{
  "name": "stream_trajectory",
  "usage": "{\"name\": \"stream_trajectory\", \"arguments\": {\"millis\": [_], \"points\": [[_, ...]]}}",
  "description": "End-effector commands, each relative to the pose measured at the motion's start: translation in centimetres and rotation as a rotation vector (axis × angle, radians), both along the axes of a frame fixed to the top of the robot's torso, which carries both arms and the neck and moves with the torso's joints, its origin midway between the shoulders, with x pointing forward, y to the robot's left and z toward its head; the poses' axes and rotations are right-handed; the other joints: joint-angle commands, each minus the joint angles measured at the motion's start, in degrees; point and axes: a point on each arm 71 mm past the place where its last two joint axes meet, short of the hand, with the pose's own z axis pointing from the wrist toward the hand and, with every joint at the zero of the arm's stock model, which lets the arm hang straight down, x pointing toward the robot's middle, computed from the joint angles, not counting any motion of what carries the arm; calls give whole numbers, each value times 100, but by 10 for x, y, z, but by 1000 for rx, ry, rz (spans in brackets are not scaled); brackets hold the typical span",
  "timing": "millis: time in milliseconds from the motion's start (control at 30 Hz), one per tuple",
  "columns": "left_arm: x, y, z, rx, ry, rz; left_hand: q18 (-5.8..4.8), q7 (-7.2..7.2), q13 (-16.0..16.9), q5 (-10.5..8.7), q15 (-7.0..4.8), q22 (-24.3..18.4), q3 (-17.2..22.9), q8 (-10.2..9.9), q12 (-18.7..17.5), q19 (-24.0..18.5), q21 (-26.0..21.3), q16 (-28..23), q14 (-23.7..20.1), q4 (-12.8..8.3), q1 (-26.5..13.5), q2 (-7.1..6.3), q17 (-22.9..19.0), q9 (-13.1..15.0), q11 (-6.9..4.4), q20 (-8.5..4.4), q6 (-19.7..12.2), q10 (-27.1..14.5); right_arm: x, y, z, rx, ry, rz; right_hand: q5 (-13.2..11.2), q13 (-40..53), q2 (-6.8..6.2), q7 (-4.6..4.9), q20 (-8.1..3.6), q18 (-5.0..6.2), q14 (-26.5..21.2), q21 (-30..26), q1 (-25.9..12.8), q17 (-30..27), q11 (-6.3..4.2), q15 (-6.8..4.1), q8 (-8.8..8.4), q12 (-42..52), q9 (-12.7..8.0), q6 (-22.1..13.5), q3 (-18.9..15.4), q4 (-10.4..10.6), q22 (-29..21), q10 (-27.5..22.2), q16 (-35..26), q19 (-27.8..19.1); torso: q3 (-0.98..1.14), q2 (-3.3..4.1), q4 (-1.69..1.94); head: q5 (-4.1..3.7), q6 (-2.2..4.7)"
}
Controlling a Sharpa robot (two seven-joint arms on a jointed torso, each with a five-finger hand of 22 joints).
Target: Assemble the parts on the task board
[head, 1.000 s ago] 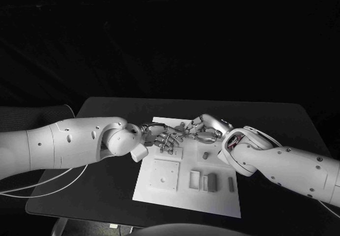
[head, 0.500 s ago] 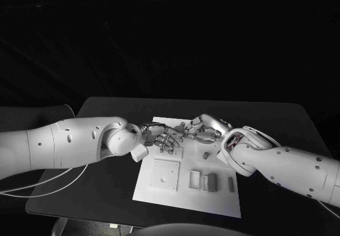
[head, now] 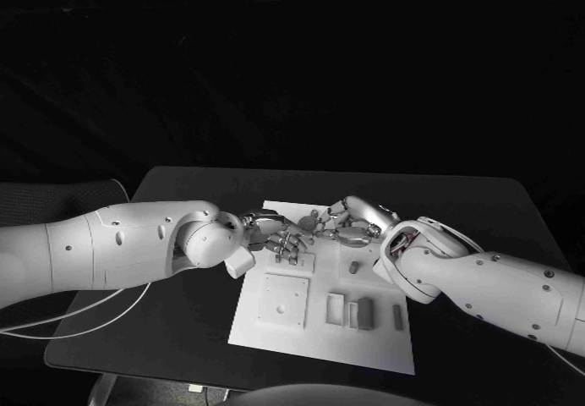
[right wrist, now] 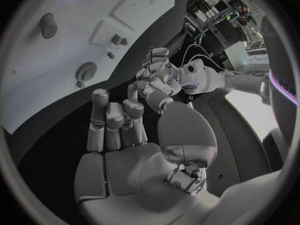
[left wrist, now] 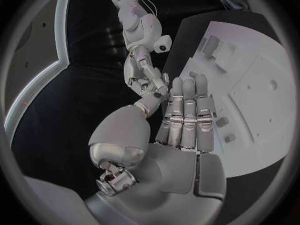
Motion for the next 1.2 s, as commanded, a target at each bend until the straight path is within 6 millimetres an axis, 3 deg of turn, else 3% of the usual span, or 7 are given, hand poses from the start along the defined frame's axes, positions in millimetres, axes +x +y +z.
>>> {"name": "stream_trajectory", "arguments": {"millis": [33,500,633,767,933,1200], "points": [[1,-1,2,-9,-24,2,43,-7,10,-24,-3,15,57,45,34,43,-4,34,34,-2,54,34,7,8,-6,-15,68,63,-2,2,1,1,-5,15,26,-6,-17,0,-28,88,52,38,53,-10,7,-82,17,-25,-1,59,36,-5,77,50,3,26,3,-1,-2,3,-2],[1,0,2,0,-36,-7,28,-47,5,-24,-4,70,145,87,21,22,-2,43,32,-17,45,171,11,28,-22,-20,135,107,-2,1,2,40,8,-1,6,-10,-78,18,-26,88,44,26,17,-16,22,-87,-23,-44,-14,-8,5,-3,70,39,-15,21,3,-1,-1,0,-12],[0,0,3,-2,-38,-19,27,-50,5,-25,-6,86,153,101,21,15,-1,48,32,-31,43,192,14,36,-28,-22,156,125,1,-3,1,65,25,-25,-94,-41,-260,217,1,88,-55,-24,-22,-22,209,45,-409,-159,-184,-692,-107,-2,59,-140,-73,-49,2,-1,-2,-3,-14],[0,-1,3,-2,-56,-26,25,-58,7,-24,-7,98,157,116,24,10,0,51,31,-39,43,202,16,45,-35,-23,178,144,2,-7,1,79,35,-35,-144,-57,-438,400,46,87,-108,-47,-238,-13,394,226,-658,-213,-307,-1136,-366,8,57,-273,-85,-86,0,0,0,0,-13],[-1,-2,4,6,-82,-46,25,-64,7,-24,-10,112,169,124,23,7,2,57,32,-46,55,222,19,52,-39,-26,190,155,3,-12,-1,100,70,-51,-140,-57,-458,502,84,88,-166,-83,-376,-1,488,331,-754,-210,-375,-1319,-639,11,50,-376,-91,-132,-1,-1,0,-1,-4],[2,-1,7,105,-229,-96,27,-68,6,-24,-13,129,177,130,19,7,8,64,36,-58,73,237,24,59,-41,-32,194,161,12,-35,-12,239,316,-160,-138,-60,-379,522,115,88,-207,-125,-500,6,510,356,-744,-173,-411,-1315,-819,37,37,-430,-93,-158,2,1,1,-3,-6]]}}
